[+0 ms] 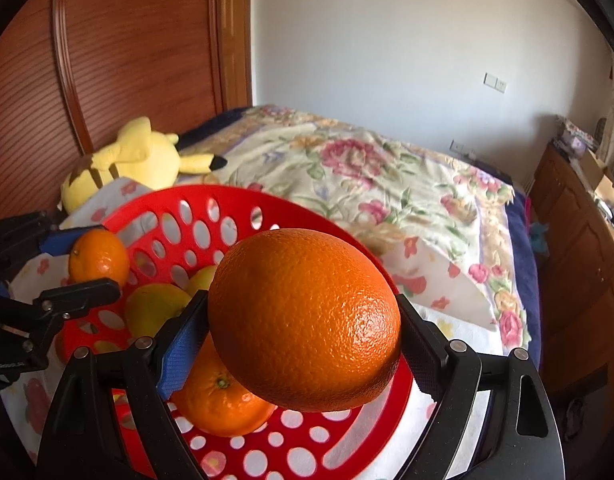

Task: Organize fruits
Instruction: 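Lift and carry the mandarin and large orange over the red basket with both tools, then open the right tool over the basket while the left tool releases the mandarin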

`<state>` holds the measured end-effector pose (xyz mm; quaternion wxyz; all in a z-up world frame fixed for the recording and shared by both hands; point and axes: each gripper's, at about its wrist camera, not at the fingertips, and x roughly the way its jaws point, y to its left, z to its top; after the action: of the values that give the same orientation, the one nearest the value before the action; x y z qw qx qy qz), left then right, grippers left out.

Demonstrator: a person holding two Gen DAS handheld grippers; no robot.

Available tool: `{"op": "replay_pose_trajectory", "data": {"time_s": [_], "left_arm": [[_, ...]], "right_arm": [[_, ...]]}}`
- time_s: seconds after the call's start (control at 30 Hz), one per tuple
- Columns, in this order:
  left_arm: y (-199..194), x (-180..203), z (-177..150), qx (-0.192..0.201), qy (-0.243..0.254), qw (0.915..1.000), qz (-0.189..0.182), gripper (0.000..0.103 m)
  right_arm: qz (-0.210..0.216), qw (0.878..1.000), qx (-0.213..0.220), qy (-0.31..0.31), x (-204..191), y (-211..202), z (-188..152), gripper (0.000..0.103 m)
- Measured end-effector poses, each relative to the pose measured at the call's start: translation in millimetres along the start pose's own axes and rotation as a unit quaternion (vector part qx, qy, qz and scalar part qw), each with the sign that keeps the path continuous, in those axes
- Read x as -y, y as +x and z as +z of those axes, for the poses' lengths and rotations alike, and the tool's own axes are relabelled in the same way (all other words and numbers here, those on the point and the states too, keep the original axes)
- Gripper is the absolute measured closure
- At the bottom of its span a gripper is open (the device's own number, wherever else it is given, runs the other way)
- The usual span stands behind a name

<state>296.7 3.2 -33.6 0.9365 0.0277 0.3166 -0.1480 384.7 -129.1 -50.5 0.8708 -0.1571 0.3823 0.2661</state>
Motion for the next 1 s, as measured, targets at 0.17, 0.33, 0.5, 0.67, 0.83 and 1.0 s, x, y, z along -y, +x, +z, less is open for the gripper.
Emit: {"op": "replay_pose_trajectory", "data": {"time_s": [0.17,0.33,0.5,0.67,0.83,1.0], "left_arm": [[5,-1,-1,-0.004,0.0,1.0,-0.002,0.059],[8,-1,-1,-0.007,0.001,1.0,-0.001,0.058],[11,-2,-2,-0.007,0.001,1.0,0.0,0.058],[13,-4,-5,-0.009,0.001,1.0,-0.002,0.058],[14,-3,-5,-0.007,0.001,1.0,0.0,0.058],[15,-2,-4,-0.009,0.002,1.0,0.002,0.058]], "right_arm": [[0.003,1.0,-0.014,-0.006,-3,8,0,0.013],[-0.003,1.0,-0.023,-0.013,-5,14,-1,0.013],[-0.007,1.0,-0.021,-0.01,-4,17,-1,0.013],[-0.018,1.0,-0.023,0.008,0,23,-1,0.012],[-0.026,1.0,0.001,0.009,3,10,1,0.013],[-0.027,0.999,0.019,0.009,2,-2,-1,0.013]]}}
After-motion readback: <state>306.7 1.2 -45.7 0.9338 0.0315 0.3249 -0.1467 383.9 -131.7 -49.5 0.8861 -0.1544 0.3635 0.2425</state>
